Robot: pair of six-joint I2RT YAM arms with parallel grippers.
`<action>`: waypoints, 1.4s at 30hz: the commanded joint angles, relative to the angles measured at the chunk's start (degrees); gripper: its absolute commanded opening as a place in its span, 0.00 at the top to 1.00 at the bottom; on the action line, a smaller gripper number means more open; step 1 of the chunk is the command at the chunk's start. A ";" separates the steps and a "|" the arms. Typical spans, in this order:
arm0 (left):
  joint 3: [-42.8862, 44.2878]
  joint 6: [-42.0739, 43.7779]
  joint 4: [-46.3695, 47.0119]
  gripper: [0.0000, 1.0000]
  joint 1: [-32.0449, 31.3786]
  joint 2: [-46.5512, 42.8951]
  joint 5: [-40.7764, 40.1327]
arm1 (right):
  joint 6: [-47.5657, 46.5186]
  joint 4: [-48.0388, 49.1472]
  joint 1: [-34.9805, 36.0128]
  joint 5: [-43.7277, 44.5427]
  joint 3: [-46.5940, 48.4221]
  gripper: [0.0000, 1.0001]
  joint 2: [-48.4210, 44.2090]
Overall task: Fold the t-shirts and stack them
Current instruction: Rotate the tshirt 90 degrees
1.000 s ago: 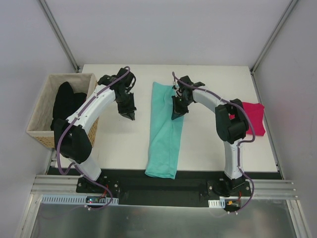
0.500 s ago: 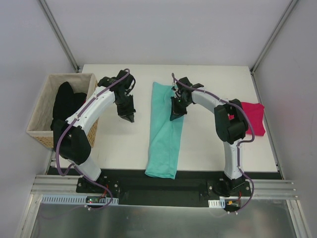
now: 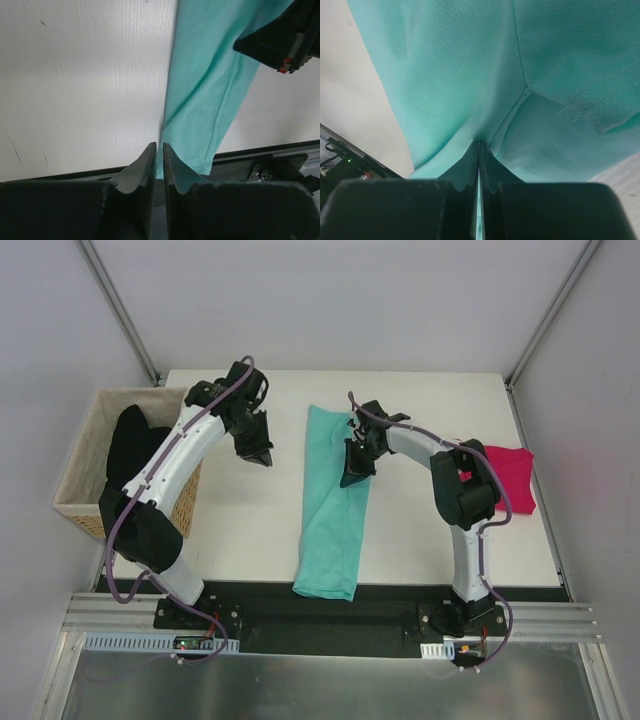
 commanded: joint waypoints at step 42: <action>9.87 2.58 -6.18 0.88 2.69 -3.43 -2.71 | -3.50 -10.49 -6.41 -2.84 27.68 0.99 19.50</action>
